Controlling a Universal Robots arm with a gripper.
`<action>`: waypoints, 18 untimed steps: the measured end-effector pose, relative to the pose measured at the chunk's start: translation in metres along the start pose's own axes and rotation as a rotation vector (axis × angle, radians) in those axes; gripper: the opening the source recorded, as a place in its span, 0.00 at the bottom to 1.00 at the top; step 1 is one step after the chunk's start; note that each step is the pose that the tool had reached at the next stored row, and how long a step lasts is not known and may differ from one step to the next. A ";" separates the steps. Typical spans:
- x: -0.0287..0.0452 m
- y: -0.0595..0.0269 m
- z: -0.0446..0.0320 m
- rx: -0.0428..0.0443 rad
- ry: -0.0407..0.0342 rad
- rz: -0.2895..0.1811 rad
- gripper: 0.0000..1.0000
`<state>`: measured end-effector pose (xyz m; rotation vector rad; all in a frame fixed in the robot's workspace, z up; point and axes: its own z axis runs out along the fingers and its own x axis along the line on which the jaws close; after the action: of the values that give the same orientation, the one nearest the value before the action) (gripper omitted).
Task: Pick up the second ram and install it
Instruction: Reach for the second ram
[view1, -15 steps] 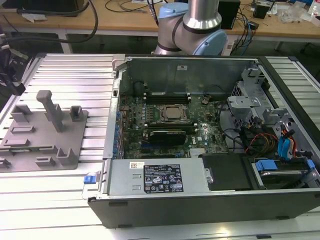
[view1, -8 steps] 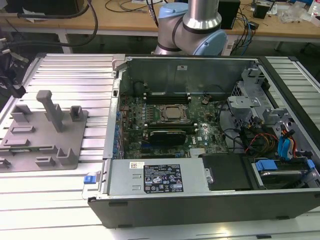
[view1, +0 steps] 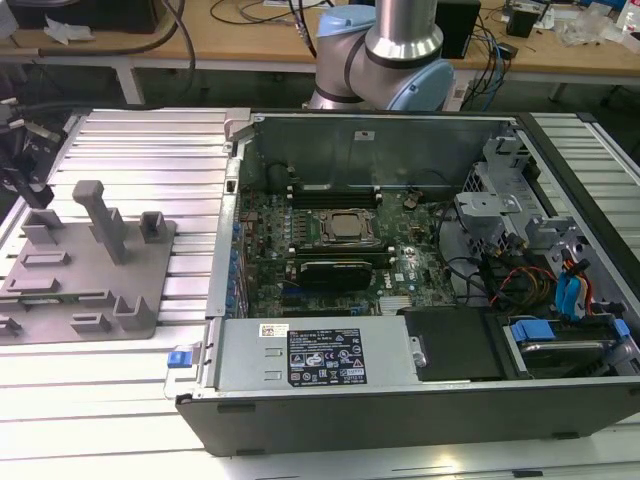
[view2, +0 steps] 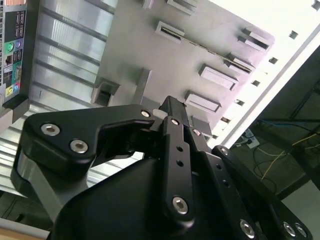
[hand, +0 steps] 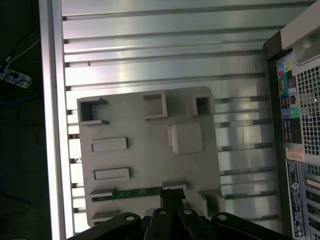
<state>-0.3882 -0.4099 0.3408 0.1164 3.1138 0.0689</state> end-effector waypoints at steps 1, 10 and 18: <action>0.0002 -0.0010 0.0024 -0.0001 0.0000 0.000 0.08; 0.0087 -0.0049 0.0142 0.0000 -0.0001 0.000 0.08; 0.0196 -0.0062 0.0227 0.0000 0.0000 0.000 0.08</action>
<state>-0.4076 -0.4136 0.3174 0.1164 3.1137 0.0689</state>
